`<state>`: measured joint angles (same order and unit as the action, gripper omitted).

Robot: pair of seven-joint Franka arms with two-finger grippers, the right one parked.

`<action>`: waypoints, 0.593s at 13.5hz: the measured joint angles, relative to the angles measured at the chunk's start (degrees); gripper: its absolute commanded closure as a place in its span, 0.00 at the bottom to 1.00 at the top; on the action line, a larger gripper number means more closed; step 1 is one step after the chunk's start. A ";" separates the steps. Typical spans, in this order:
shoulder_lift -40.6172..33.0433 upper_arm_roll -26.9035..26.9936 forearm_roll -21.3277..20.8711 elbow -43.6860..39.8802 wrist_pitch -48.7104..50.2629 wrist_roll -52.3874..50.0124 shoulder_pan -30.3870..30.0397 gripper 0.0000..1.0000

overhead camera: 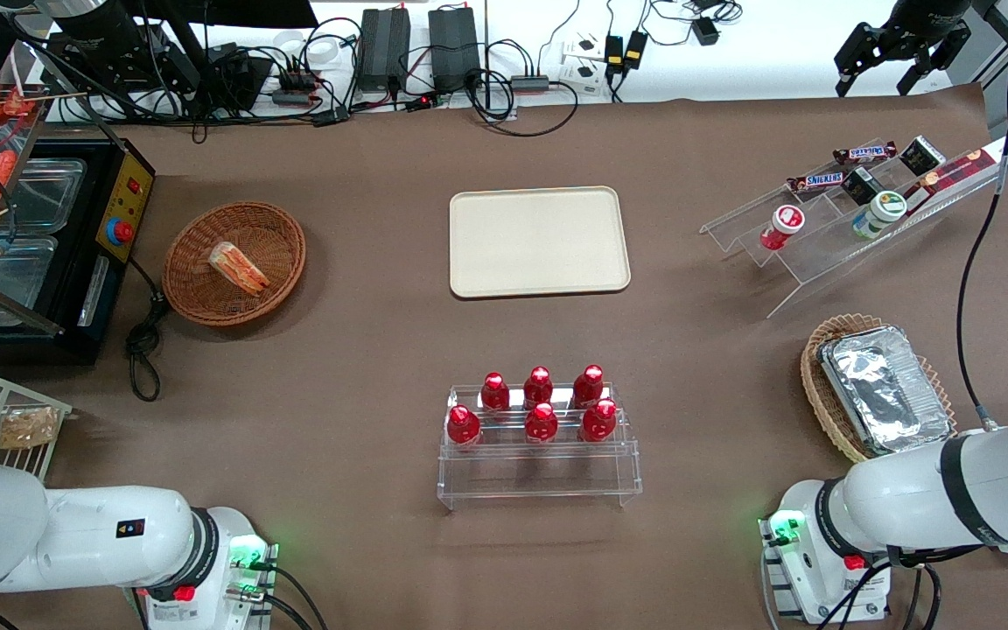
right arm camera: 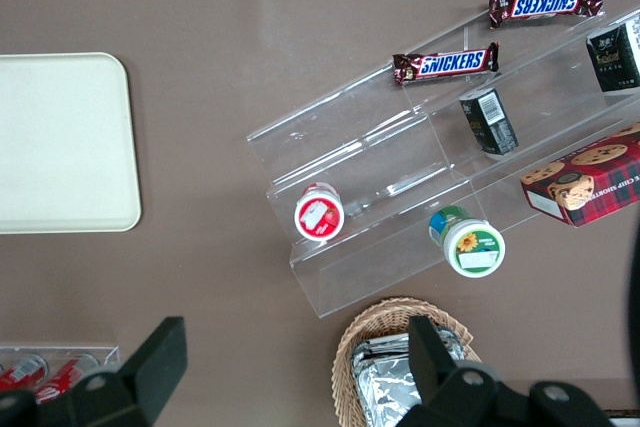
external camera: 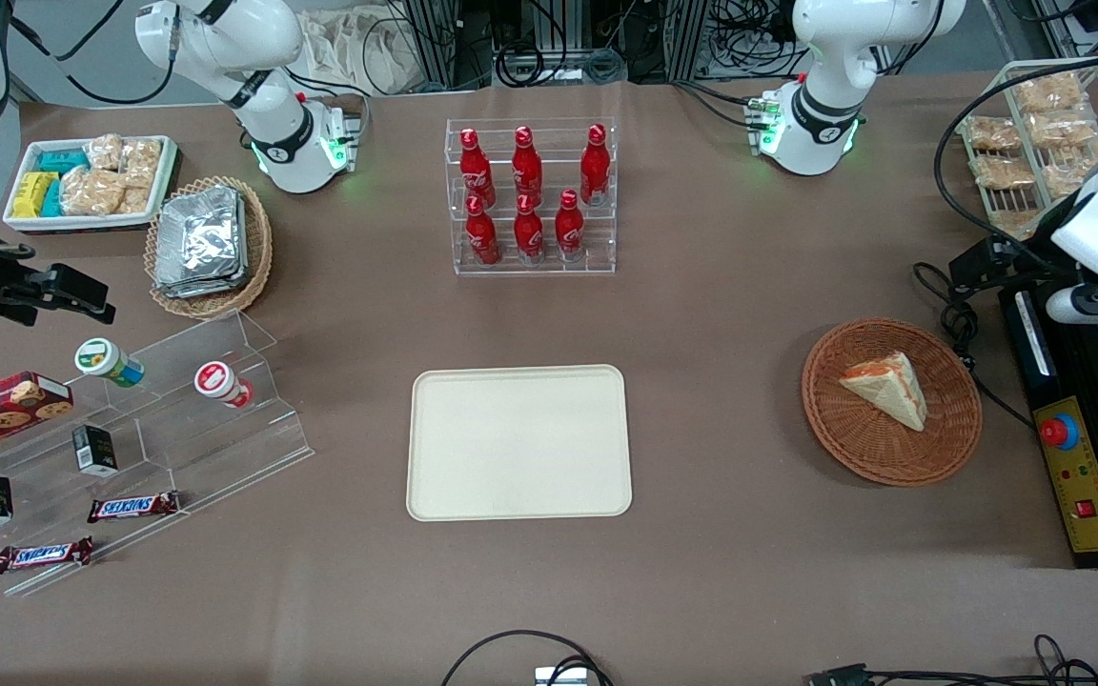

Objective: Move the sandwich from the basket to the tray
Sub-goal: 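Move the left gripper over the wrapped sandwich in the wicker basket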

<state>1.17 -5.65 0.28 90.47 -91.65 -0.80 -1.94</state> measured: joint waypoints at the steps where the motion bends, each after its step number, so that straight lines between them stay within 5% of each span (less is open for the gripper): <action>1: 0.00 0.00 0.00 0.00 0.00 0.00 0.00 0.00; 8: 2.70 0.80 -2.24 1.13 -0.90 -4.79 -0.96 0.00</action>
<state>3.87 -4.85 -1.97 91.60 -92.56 -5.58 -2.90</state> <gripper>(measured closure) 0.000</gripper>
